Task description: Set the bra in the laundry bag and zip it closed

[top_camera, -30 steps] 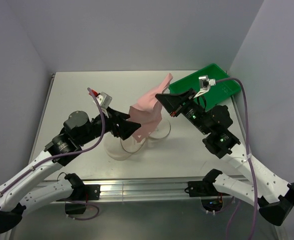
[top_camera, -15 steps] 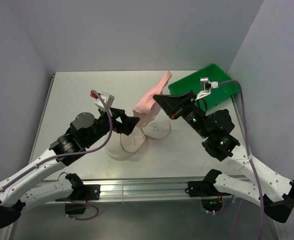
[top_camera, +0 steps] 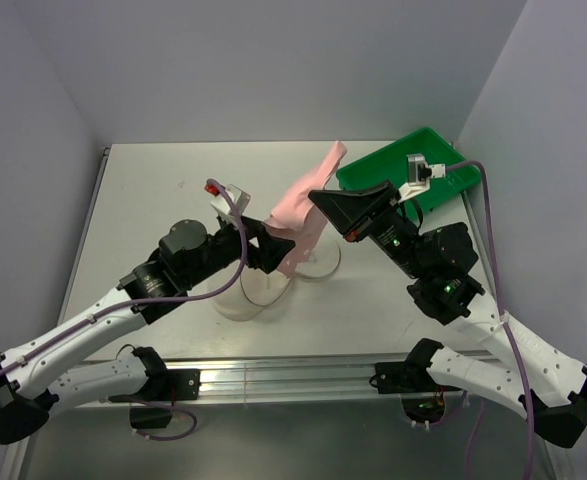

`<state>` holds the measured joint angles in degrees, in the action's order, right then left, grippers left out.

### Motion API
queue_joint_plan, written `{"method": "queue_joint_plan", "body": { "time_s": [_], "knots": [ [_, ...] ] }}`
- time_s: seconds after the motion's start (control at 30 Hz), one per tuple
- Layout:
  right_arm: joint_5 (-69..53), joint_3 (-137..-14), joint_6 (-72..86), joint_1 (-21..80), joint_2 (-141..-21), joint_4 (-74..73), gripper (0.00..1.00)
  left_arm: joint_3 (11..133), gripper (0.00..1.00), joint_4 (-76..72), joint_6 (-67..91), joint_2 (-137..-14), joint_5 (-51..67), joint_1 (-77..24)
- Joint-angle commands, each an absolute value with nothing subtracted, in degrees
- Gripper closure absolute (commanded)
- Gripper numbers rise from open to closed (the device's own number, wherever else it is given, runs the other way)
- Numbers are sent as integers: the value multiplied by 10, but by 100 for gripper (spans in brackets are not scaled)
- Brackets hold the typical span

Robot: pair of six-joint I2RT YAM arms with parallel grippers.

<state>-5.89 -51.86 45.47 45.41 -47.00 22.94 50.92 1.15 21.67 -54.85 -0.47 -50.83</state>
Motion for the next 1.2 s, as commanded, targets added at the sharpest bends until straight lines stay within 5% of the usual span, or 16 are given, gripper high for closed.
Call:
{"method": "queue_joint_plan", "body": {
  "time_s": [0.0,0.17,0.2,0.3,0.63,0.7,0.83,0.87,0.93,1.17],
  "knots": [
    [-70,-528,468,461,-466,277,100,517,18,-56,211,-548,18,-512],
    [-64,-507,474,462,-453,285,100,503,55,-93,223,-558,4,-512],
    [-64,-504,475,461,-450,287,100,501,71,-98,228,-557,4,-512],
    [-68,-496,478,462,-446,287,100,494,98,-120,235,-554,4,-512],
    [-69,-447,452,461,-401,249,100,503,100,-103,256,-528,-38,-504],
    [-96,-420,431,461,-382,220,93,524,100,-95,261,-526,-19,-502],
    [-111,-340,421,462,-340,179,40,562,100,-72,265,-527,-5,-490],
    [-99,-317,410,462,-318,158,19,573,100,-70,265,-528,-1,-488],
    [-77,-305,389,462,-295,104,11,585,100,-65,264,-531,19,-484],
    [-27,-341,292,462,-244,-24,10,590,100,-40,253,-541,38,-483]
  ]
}}
